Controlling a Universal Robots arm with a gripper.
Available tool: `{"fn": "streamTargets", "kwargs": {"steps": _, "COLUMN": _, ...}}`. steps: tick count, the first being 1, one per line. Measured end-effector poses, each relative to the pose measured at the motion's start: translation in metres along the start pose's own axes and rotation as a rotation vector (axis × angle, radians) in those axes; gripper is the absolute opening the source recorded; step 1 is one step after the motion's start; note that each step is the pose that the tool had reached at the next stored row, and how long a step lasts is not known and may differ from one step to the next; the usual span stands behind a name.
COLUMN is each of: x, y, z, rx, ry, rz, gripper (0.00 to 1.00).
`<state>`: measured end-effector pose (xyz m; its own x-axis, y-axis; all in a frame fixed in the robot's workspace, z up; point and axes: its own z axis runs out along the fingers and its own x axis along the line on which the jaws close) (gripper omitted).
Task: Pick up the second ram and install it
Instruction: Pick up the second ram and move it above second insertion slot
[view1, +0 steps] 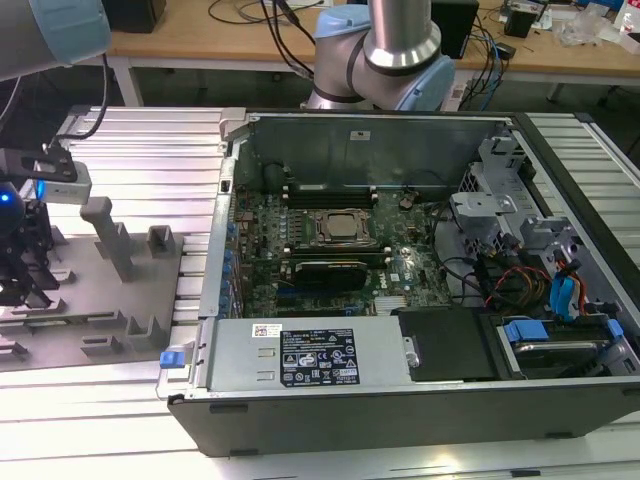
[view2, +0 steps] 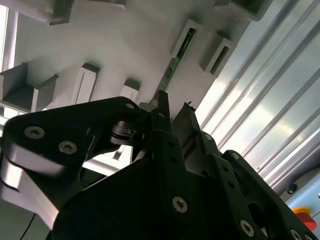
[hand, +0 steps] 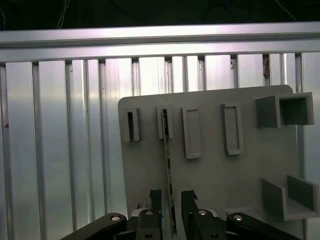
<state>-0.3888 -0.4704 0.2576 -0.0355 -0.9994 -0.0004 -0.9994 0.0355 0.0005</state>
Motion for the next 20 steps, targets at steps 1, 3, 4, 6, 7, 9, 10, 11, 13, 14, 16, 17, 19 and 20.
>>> {"fn": "streamTargets", "kwargs": {"steps": 1, "x": 0.0006, "y": 0.0001, "z": 0.001, "rx": 0.0, "ry": 0.0, "rz": 0.0, "gripper": 0.3}}
{"fn": "streamTargets", "kwargs": {"steps": 3, "x": 0.0018, "y": 0.0009, "z": 0.0047, "rx": 0.0, "ry": -0.0001, "rz": -0.001, "gripper": 0.3}}
{"fn": "streamTargets", "kwargs": {"steps": 4, "x": 0.0025, "y": 0.0027, "z": 0.0076, "rx": -0.0001, "ry": 0.0, "rz": -0.004, "gripper": 0.3}}
{"fn": "streamTargets", "kwargs": {"steps": 6, "x": 0.0029, "y": 0.0058, "z": 0.0156, "rx": 0.0, "ry": -0.0001, "rz": -0.009, "gripper": 0.3}}
{"fn": "streamTargets", "kwargs": {"steps": 7, "x": 0.0029, "y": 0.0064, "z": 0.0185, "rx": 0.0, "ry": -0.0001, "rz": -0.01, "gripper": 0.3}}
{"fn": "streamTargets", "kwargs": {"steps": 9, "x": 0.003, "y": 0.01, "z": 0.0248, "rx": 0.0, "ry": 0.0, "rz": -0.016, "gripper": 0.3}}
{"fn": "streamTargets", "kwargs": {"steps": 10, "x": 0.0024, "y": 0.0133, "z": 0.0284, "rx": 0.0001, "ry": -0.0002, "rz": -0.024, "gripper": 0.3}}
{"fn": "streamTargets", "kwargs": {"steps": 11, "x": 0.0025, "y": 0.0137, "z": 0.0318, "rx": 0.0, "ry": 0.0, "rz": -0.03, "gripper": 0.3}}
{"fn": "streamTargets", "kwargs": {"steps": 13, "x": 0.0022, "y": 0.0137, "z": 0.0418, "rx": 0.0, "ry": 0.0001, "rz": -0.033, "gripper": 0.3}}
{"fn": "streamTargets", "kwargs": {"steps": 14, "x": 0.0017, "y": 0.0131, "z": 0.0469, "rx": 0.0001, "ry": 0.0001, "rz": -0.033, "gripper": 0.3}}
{"fn": "streamTargets", "kwargs": {"steps": 16, "x": 0.0007, "y": 0.012, "z": 0.0527, "rx": 0.0, "ry": 0.0008, "rz": -0.033, "gripper": 0.3}}
{"fn": "streamTargets", "kwargs": {"steps": 17, "x": 0.0006, "y": 0.0117, "z": 0.0537, "rx": 0.0, "ry": 0.001, "rz": -0.033, "gripper": 0.3}}
{"fn": "streamTargets", "kwargs": {"steps": 19, "x": 0.0006, "y": 0.0103, "z": 0.0558, "rx": -0.0002, "ry": 0.0013, "rz": -0.033, "gripper": 0.3}}
{"fn": "streamTargets", "kwargs": {"steps": 20, "x": 0.0006, "y": 0.0098, "z": 0.0562, "rx": 0.0, "ry": 0.0011, "rz": -0.033, "gripper": 0.3}}
